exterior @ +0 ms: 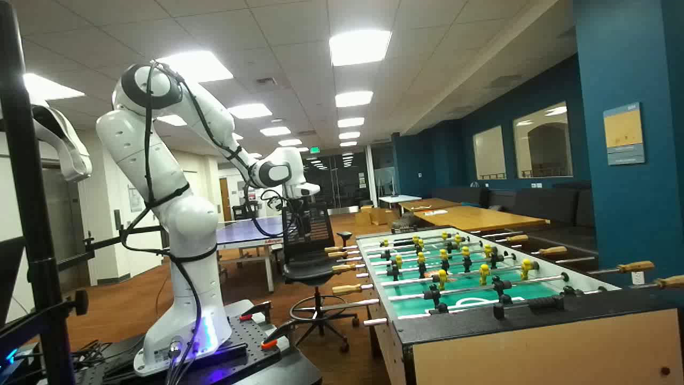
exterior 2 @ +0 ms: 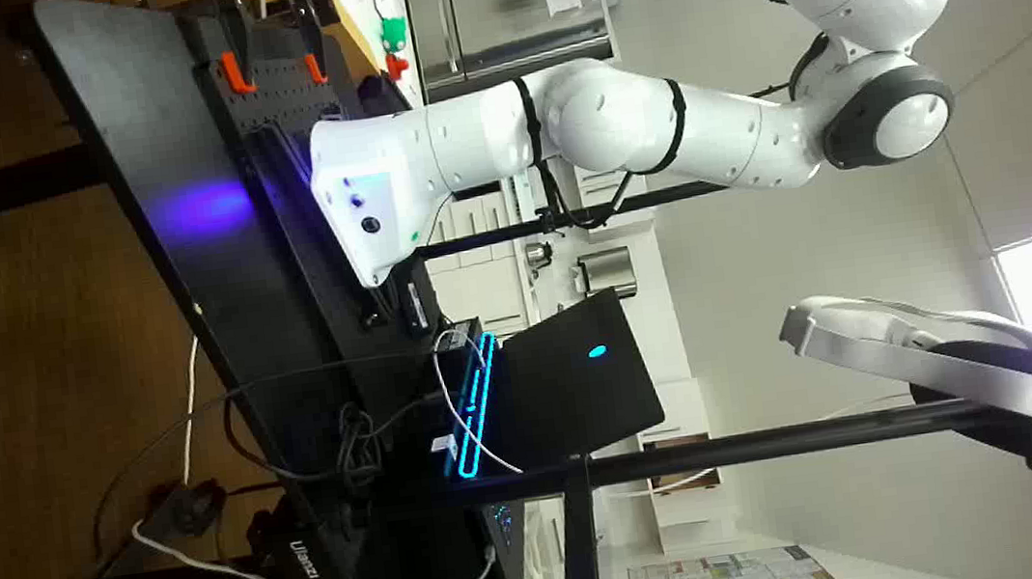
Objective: Move the throttle on the foosball table to the left
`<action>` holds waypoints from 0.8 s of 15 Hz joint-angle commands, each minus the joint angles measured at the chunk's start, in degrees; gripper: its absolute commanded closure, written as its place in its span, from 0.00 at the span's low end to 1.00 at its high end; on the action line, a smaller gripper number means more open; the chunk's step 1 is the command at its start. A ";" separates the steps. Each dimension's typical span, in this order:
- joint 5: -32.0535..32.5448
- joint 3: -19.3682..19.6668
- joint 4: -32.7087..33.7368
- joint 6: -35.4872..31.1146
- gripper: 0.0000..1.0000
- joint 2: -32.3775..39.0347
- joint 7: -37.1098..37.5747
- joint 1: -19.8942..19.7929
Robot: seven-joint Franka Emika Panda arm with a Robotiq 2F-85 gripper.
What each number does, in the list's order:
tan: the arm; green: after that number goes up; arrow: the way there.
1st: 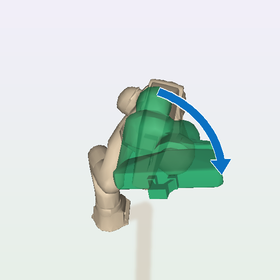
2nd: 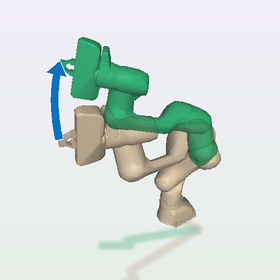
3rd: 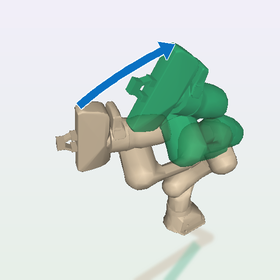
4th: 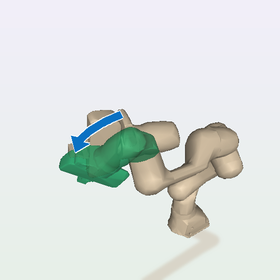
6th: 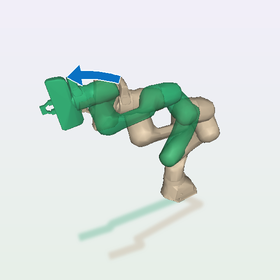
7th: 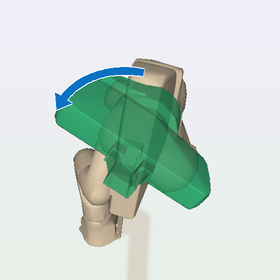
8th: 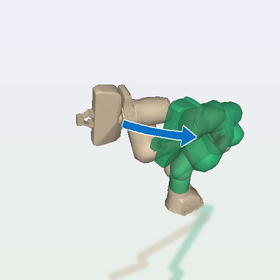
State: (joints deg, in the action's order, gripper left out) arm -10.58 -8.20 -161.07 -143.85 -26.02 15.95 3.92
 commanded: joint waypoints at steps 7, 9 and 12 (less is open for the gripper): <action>0.25 0.30 2.61 0.07 0.00 -1.48 0.15 0.25; 0.25 0.30 2.60 0.07 0.00 -1.48 0.15 0.25; 0.25 0.30 2.60 0.07 0.00 -1.48 0.15 0.25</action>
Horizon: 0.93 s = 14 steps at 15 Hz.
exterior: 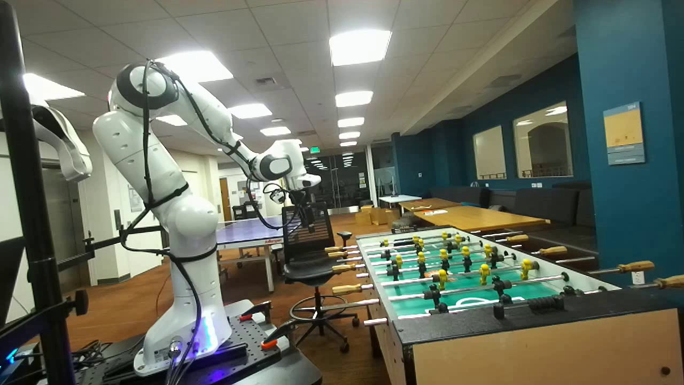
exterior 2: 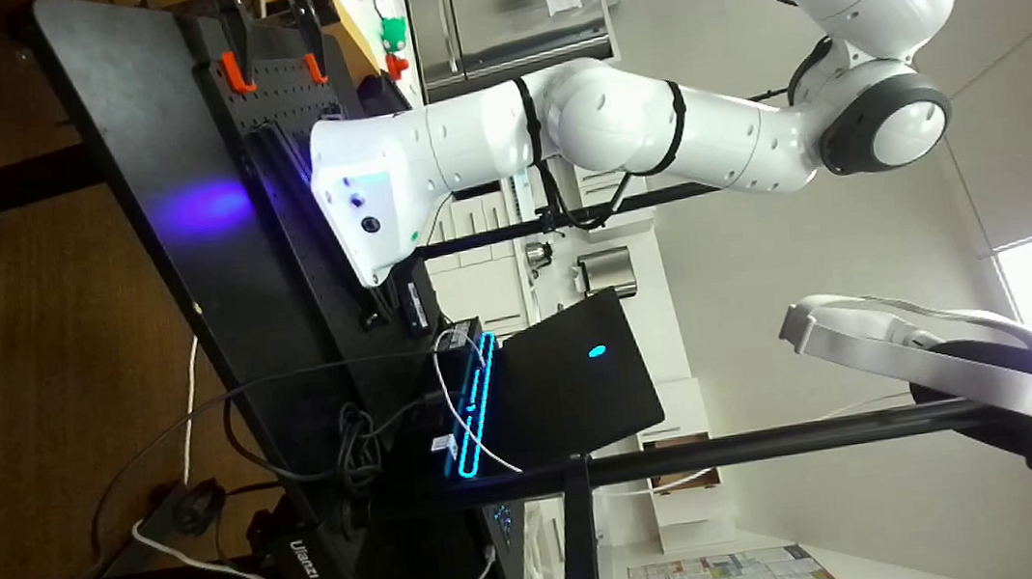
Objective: Move the throttle on the foosball table to the left
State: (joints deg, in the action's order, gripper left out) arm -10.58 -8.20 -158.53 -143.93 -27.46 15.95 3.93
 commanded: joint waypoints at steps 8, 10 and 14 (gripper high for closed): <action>1.24 -0.51 2.27 -0.87 0.00 4.08 0.74 0.14; 1.47 -0.74 4.16 -1.04 0.00 6.85 1.14 0.13; 2.18 -0.90 9.31 -1.24 0.00 13.05 1.98 -0.04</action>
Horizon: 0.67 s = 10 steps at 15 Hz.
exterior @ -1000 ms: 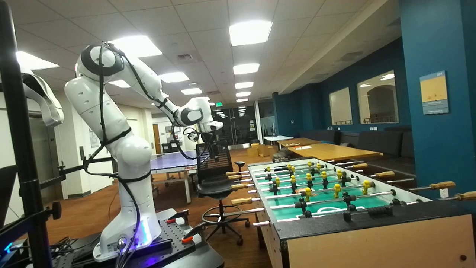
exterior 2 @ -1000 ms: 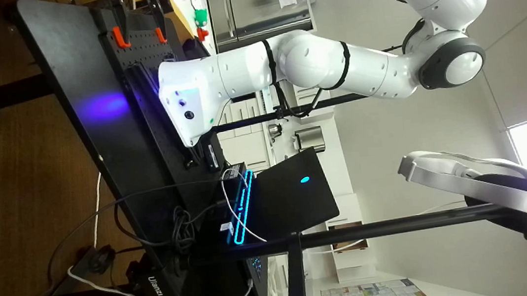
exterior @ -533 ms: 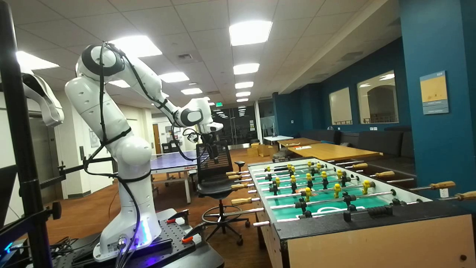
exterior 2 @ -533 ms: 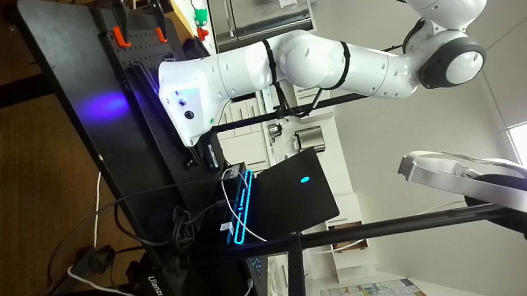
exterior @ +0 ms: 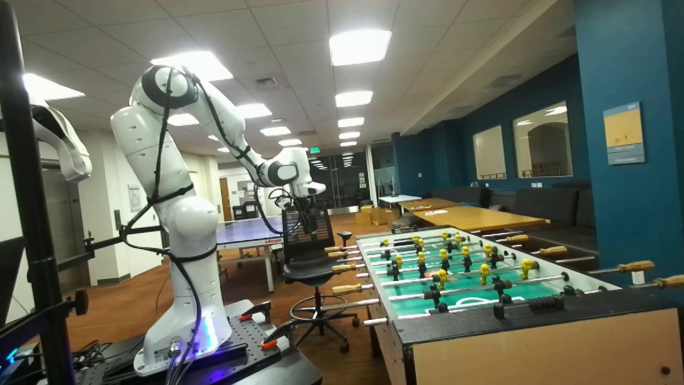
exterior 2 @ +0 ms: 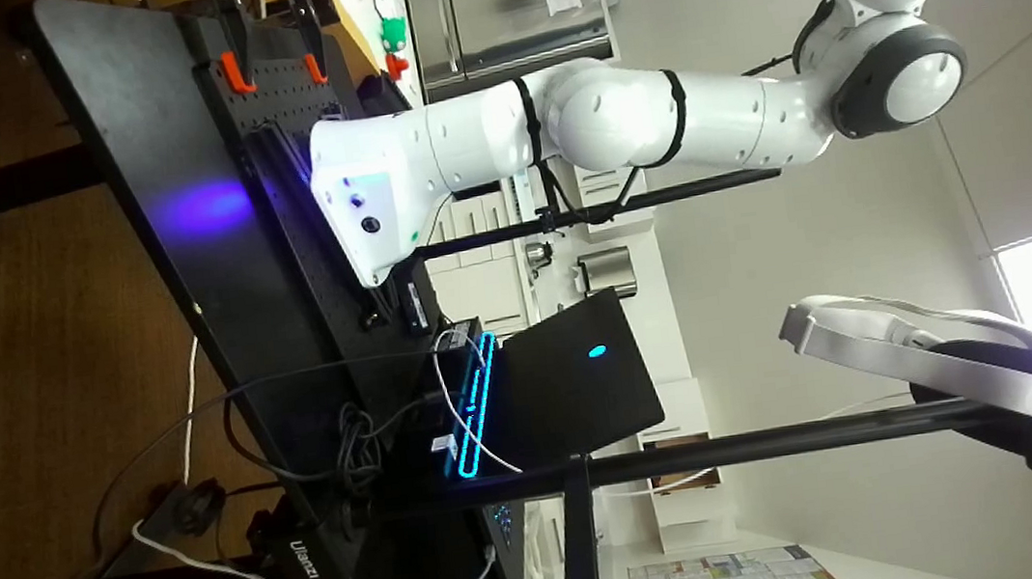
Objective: Move the throttle on the foosball table to the left
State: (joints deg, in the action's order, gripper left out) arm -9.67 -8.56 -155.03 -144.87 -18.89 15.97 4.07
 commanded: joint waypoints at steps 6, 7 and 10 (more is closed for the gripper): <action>3.83 -0.23 15.52 0.54 0.00 14.71 4.71 0.06; 4.37 -0.02 16.96 0.79 0.00 16.14 5.36 0.19; 6.52 0.68 21.70 1.43 0.00 20.86 8.57 0.56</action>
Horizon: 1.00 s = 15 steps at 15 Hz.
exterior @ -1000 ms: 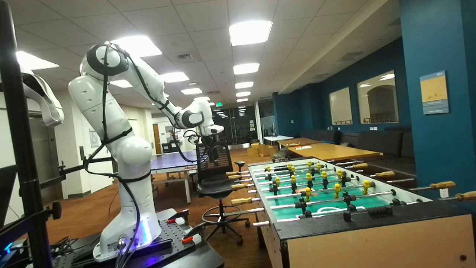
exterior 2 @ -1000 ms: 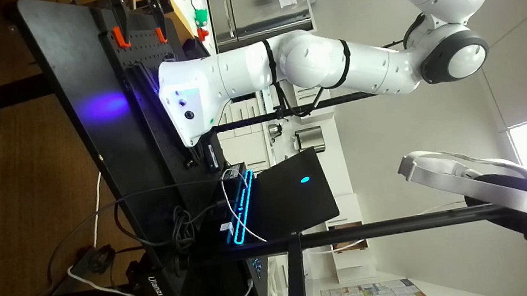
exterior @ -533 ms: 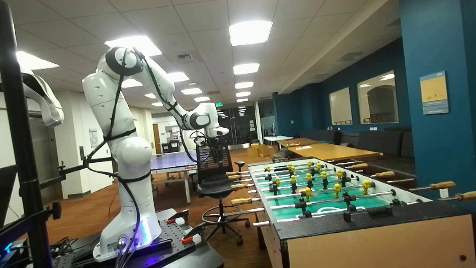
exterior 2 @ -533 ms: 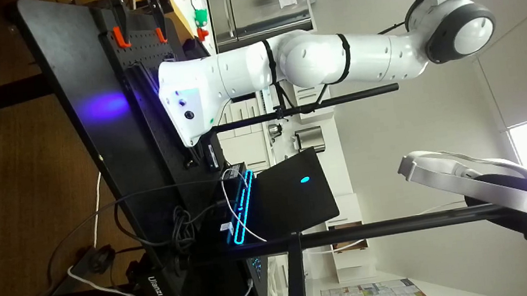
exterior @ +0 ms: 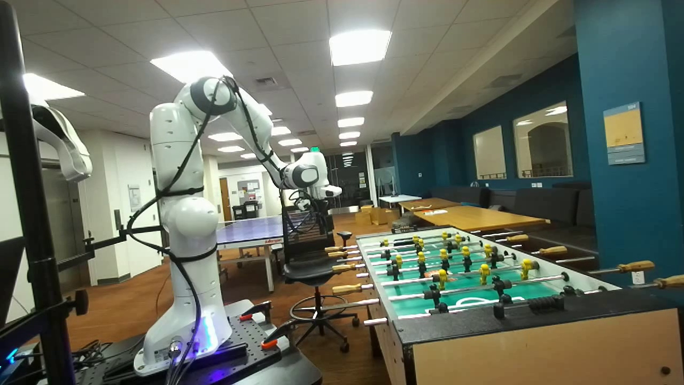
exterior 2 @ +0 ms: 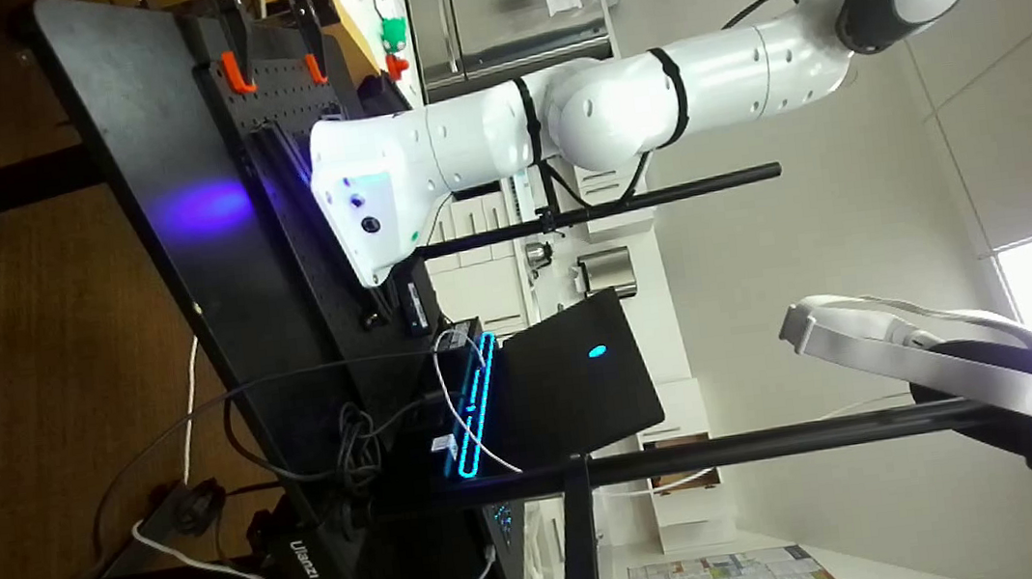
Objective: Move the throttle on the foosball table to the left
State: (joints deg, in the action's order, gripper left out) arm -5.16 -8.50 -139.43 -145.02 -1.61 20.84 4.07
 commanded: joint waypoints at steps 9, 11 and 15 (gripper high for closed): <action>6.96 5.22 17.80 5.65 0.00 16.15 19.44 4.74; 7.69 6.50 19.62 6.65 0.00 18.28 22.98 5.93; 6.77 8.08 21.77 8.10 0.00 21.29 27.66 7.02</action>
State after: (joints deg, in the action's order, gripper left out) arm 1.58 -1.87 -120.85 -140.23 19.13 44.63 9.77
